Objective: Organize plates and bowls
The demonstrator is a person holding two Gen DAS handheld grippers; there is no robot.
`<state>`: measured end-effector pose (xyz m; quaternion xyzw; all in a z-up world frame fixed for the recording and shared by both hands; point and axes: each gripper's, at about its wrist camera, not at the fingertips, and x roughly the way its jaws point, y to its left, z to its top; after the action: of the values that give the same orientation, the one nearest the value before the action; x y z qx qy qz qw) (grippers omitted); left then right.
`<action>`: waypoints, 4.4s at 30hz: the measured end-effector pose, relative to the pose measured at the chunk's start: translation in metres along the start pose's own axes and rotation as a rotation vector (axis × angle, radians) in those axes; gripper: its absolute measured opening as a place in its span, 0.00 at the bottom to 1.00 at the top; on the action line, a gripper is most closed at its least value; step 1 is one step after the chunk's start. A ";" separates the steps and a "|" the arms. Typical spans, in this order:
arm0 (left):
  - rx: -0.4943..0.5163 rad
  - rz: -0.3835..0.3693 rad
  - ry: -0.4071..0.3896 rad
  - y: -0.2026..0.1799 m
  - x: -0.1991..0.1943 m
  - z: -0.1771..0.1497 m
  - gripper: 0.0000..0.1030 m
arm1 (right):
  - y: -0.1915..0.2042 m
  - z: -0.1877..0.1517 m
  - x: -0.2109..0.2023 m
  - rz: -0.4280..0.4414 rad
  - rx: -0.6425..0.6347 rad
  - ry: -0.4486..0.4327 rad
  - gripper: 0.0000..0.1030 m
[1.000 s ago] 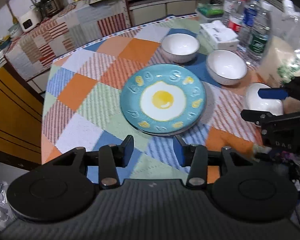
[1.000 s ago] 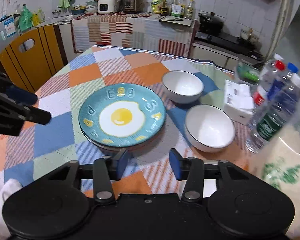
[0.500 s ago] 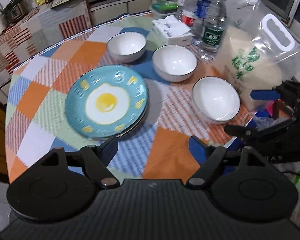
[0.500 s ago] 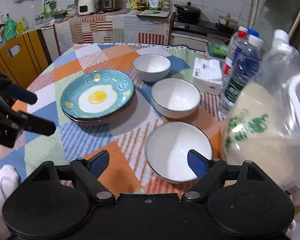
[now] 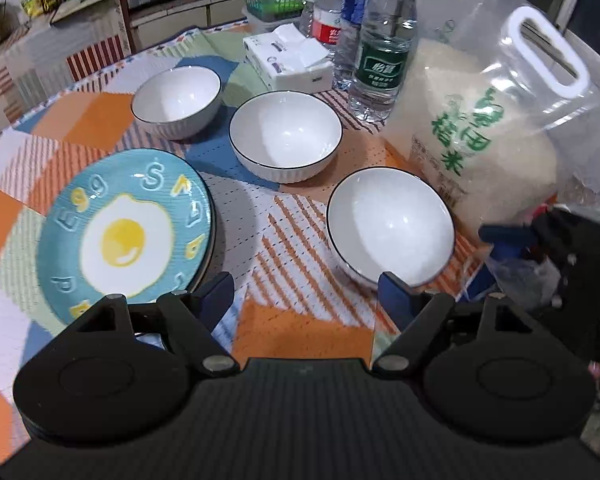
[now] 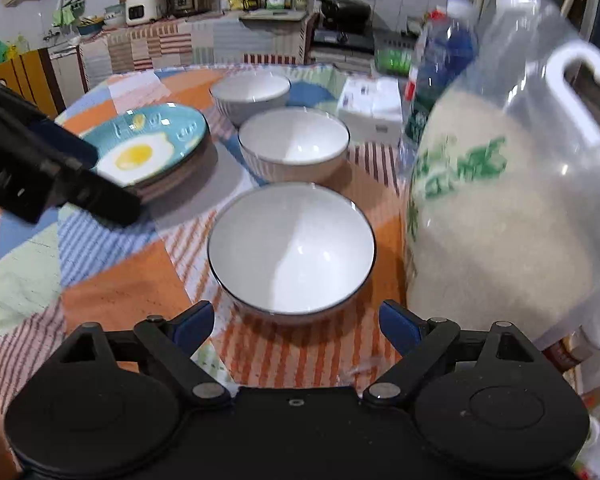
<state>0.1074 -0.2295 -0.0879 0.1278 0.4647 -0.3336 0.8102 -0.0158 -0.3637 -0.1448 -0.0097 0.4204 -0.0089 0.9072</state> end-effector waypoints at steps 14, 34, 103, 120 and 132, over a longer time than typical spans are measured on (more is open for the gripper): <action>-0.057 -0.094 0.030 -0.012 0.069 0.005 0.42 | -0.001 0.008 0.053 0.033 0.035 0.045 0.90; -0.099 -0.120 0.080 0.026 0.023 -0.018 0.19 | 0.037 0.011 0.038 0.113 0.003 -0.005 0.89; -0.108 -0.013 -0.052 0.061 -0.052 0.033 0.40 | 0.034 0.067 0.017 0.149 -0.156 -0.150 0.88; -0.136 0.003 -0.062 0.090 0.045 0.069 0.42 | 0.033 0.067 0.077 0.104 -0.086 -0.157 0.88; -0.133 -0.018 -0.043 0.081 0.109 0.095 0.39 | 0.027 0.074 0.122 0.014 -0.041 -0.113 0.88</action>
<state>0.2614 -0.2643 -0.1367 0.0621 0.4693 -0.3121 0.8237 0.1197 -0.3387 -0.1904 -0.0259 0.3687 0.0067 0.9292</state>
